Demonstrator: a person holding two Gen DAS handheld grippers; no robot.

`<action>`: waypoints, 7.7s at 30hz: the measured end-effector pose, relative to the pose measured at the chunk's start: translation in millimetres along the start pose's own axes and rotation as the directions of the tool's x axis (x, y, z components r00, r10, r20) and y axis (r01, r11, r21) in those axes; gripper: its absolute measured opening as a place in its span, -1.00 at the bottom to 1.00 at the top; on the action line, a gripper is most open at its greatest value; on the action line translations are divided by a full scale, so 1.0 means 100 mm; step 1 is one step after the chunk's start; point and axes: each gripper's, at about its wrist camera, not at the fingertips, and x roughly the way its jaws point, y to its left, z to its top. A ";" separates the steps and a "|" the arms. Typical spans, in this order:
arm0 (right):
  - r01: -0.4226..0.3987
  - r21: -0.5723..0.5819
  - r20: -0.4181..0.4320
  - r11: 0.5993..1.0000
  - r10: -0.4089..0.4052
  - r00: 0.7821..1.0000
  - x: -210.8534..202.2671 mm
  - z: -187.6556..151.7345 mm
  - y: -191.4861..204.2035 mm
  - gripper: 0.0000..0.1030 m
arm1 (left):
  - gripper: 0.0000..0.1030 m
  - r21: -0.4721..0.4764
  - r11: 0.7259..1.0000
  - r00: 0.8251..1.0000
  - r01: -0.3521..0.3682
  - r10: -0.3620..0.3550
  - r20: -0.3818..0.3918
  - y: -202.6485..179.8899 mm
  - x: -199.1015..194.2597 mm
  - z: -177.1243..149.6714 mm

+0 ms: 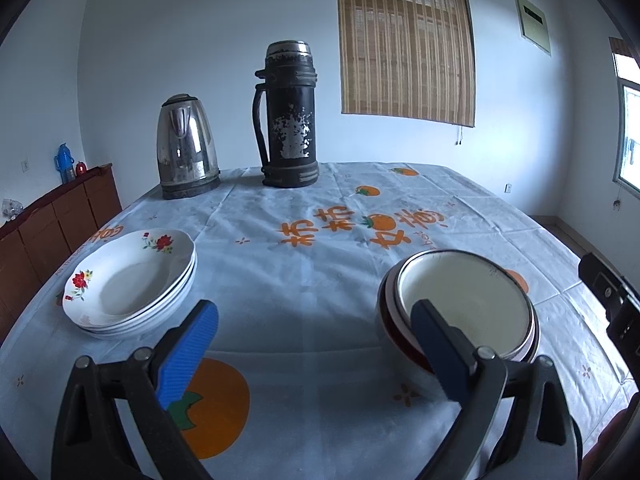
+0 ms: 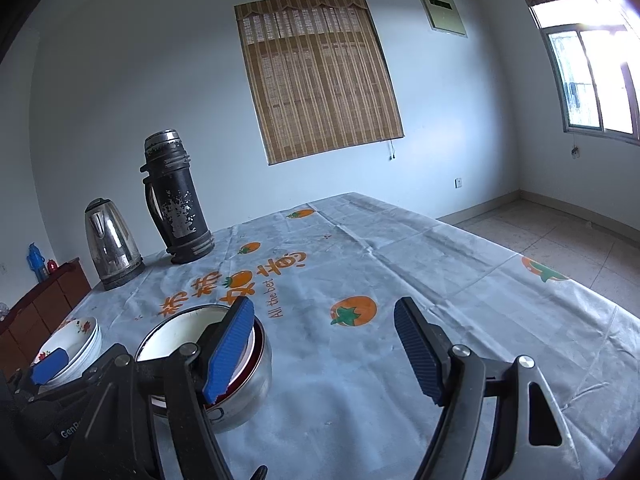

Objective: Organize plates and bowls
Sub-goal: 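Move both tools to the rim of the nested bowl stack, then grasp the nested bowl stack's rim with the left tool while the right tool grasps it too, then lift the nested bowl stack with both tools and carry it toward the plate stack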

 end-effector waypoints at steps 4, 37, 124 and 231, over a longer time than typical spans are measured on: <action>-0.009 -0.033 0.022 0.999 0.010 1.000 -0.05 0.00 0.06 0.58 | 0.92 0.002 1.000 1.000 0.000 0.000 -0.011 0.00 0.02 -0.02; -0.092 -0.021 -0.005 0.996 0.092 0.996 -0.05 0.06 0.02 0.72 | 0.99 -0.027 1.000 0.999 0.010 -0.011 -0.039 0.04 0.06 -0.04; -0.276 0.068 -0.364 0.959 0.281 0.888 0.78 -0.11 0.25 -0.18 | -0.33 -0.105 0.977 0.930 0.184 -0.208 -0.303 -0.23 0.68 0.15; -0.455 0.061 -0.397 0.888 0.440 0.806 -0.42 -0.72 1.78 -0.45 | -0.62 -0.166 0.985 0.980 -0.055 0.022 -0.198 1.51 -0.63 -0.42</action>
